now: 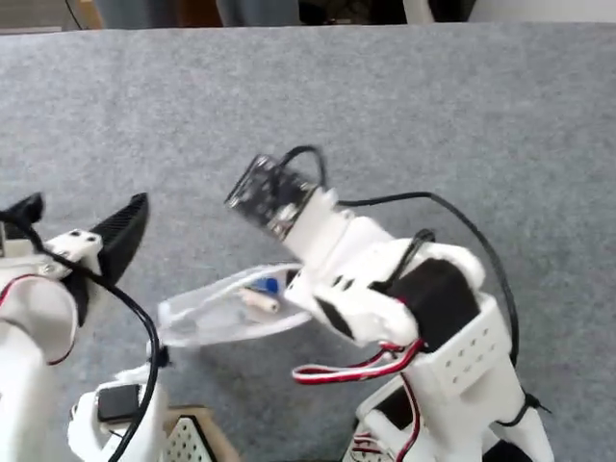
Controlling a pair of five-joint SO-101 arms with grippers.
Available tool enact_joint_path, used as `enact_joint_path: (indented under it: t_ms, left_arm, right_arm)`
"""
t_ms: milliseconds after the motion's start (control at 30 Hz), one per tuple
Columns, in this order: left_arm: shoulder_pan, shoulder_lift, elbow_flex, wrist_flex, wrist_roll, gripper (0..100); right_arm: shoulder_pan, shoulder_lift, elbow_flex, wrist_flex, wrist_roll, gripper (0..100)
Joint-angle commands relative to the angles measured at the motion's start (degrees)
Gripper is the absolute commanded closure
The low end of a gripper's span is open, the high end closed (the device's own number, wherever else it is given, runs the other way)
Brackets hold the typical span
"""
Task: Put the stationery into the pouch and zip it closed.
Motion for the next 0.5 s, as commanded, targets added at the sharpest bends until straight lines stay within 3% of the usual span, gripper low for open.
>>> enact_joint_path:
  t_ms: [0, 133, 300, 467]
  left_arm:
    - [-4.26, 0.44, 1.71, 0.26, -2.73, 65]
    - [-5.23, -0.97, 7.16, 0.26, -3.87, 65]
    - [-4.97, -7.82, 20.70, -0.26, -16.79, 65]
    - [-6.73, -13.54, 37.41, -8.88, -21.98, 65]
  right_arm:
    - [4.66, -0.31, -4.44, -0.18, -2.90, 98.6]
    - [7.21, -0.40, -6.02, -0.18, -2.46, 98.6]
    - [7.91, -0.84, -6.20, 0.79, -2.55, 98.6]
    - [7.65, -0.84, -10.42, 1.14, -2.46, 98.6]
